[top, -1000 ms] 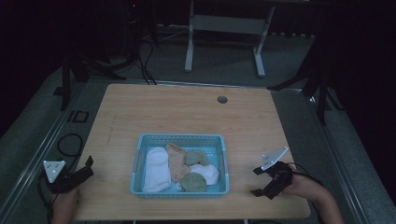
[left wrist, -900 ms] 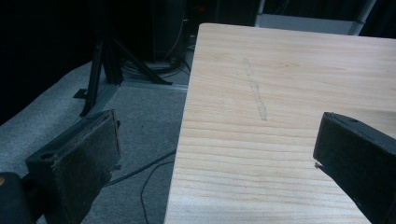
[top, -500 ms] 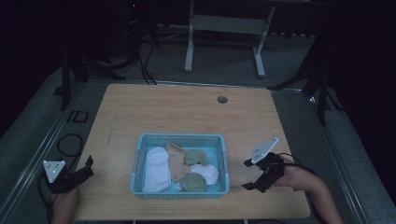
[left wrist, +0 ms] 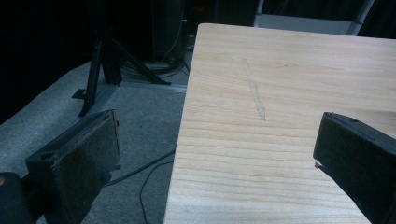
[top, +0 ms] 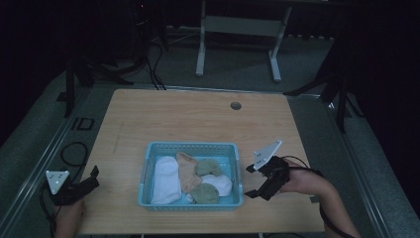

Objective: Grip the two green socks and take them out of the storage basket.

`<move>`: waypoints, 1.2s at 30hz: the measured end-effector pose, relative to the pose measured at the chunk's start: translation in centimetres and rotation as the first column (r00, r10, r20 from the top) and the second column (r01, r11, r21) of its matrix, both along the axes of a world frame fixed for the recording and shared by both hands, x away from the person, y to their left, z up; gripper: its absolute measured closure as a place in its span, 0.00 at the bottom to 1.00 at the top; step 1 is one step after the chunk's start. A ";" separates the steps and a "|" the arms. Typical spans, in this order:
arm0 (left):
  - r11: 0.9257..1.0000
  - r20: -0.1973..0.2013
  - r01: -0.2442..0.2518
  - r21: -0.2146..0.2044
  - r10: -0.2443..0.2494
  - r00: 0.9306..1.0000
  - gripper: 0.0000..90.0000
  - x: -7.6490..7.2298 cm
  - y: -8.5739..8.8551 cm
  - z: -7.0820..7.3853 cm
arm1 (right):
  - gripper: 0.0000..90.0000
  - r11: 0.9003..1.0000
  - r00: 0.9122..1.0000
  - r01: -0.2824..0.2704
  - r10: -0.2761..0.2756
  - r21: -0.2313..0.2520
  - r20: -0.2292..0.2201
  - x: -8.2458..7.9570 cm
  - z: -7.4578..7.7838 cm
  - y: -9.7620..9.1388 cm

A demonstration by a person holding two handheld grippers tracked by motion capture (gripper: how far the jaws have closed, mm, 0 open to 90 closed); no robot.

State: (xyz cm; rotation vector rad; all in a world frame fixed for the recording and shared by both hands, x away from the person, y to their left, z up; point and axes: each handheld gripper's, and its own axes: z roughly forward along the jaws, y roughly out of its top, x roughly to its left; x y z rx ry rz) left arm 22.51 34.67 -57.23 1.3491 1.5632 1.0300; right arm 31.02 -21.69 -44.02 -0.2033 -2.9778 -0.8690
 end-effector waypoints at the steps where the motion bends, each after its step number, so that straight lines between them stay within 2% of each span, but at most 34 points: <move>1: 1.000 0.001 0.001 0.000 -0.001 1.000 0.01 0.0 0.0 0.0 | 0.18 1.000 1.000 -0.010 0.010 -0.001 0.001 0.1 0.0 0.3; 13: 1.000 0.001 0.002 0.000 -0.002 1.000 0.01 0.0 0.0 0.0 | 0.19 0.998 0.998 -0.060 0.060 -0.021 -0.009 0.6 -0.4 3.3; 28: 1.000 0.001 0.006 -0.001 -0.006 1.000 0.01 0.0 0.0 0.0 | 0.35 0.989 0.989 -0.145 0.145 -0.035 0.000 0.8 -1.5 7.2; 29: 1.000 0.001 0.007 0.000 -0.007 1.000 0.01 0.0 0.0 0.0 | 0.36 0.987 0.988 -0.156 0.156 -0.043 -0.004 0.8 -1.9 8.0; 36: 1.000 0.000 0.008 -0.001 -0.008 1.000 0.01 0.0 0.0 0.0 | 0.36 0.983 0.987 -0.163 0.161 -0.088 -0.023 1.2 -3.3 9.5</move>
